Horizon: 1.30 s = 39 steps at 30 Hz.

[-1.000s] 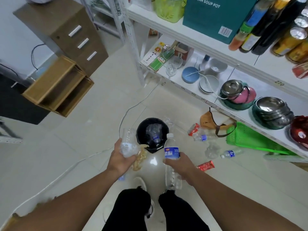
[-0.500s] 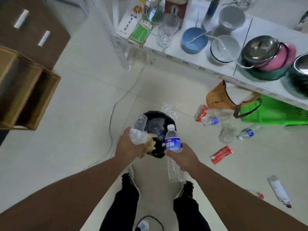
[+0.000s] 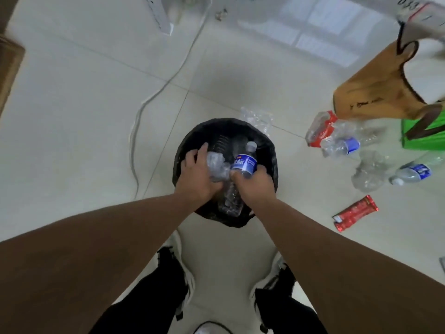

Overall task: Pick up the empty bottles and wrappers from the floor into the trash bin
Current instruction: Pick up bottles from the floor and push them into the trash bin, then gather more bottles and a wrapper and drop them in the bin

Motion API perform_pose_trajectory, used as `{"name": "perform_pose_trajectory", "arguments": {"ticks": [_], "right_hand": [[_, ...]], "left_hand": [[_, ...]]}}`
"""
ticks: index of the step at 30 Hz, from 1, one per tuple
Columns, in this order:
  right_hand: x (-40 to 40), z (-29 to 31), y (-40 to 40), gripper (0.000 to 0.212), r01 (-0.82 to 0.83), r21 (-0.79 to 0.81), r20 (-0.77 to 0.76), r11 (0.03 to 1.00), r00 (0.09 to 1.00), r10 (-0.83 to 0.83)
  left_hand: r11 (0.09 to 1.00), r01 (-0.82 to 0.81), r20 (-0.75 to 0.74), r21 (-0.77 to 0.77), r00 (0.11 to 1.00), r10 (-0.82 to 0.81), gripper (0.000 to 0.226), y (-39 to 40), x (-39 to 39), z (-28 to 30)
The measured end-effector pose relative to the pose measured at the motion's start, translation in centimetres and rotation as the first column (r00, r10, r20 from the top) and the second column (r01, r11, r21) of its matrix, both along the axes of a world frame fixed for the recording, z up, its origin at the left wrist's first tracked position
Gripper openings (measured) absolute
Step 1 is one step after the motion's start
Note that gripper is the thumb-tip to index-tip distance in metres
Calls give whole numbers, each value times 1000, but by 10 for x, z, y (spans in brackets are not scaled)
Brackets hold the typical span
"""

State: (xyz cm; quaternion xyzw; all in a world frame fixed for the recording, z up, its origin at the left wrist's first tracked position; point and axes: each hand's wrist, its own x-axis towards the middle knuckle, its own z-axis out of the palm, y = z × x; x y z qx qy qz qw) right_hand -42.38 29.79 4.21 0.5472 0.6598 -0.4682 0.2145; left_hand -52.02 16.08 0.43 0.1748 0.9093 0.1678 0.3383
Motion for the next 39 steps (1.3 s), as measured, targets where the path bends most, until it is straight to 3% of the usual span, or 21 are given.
{"name": "perform_pose_trajectory", "arguments": {"ticks": [4,7,13,16,21,33,36,39], "right_hand": [[1,5,-2,55,-4,96,-44,995,999,8],[16,32,-2,60,-33,96,-97,995,994,43],[52,104,16,60,23,-3,-127,1000,992,-23],[74,135,33,43,49,-5,-123,999,991,-49],[115,185,62,74,123,-23,-128,992,984,-125],[256,259,107,87,275,-112,-120,955,950,-287],[300,271,119,100,384,-114,-80,916,916,-394],[339,277,124,92,496,-109,-39,862,864,-502]], "left_hand": [[998,-14,0,69,1000,15,119,-2,6,10],[991,-48,7,123,999,47,108,-10,11,41],[989,-49,-38,140,998,55,94,-15,14,121],[987,-39,-25,157,999,43,93,-10,17,161],[989,-34,-3,145,999,35,92,6,31,217],[996,51,-4,73,999,-51,85,68,120,274],[999,17,56,44,998,-20,82,109,136,283],[997,-24,57,68,998,20,89,149,155,290]]}}
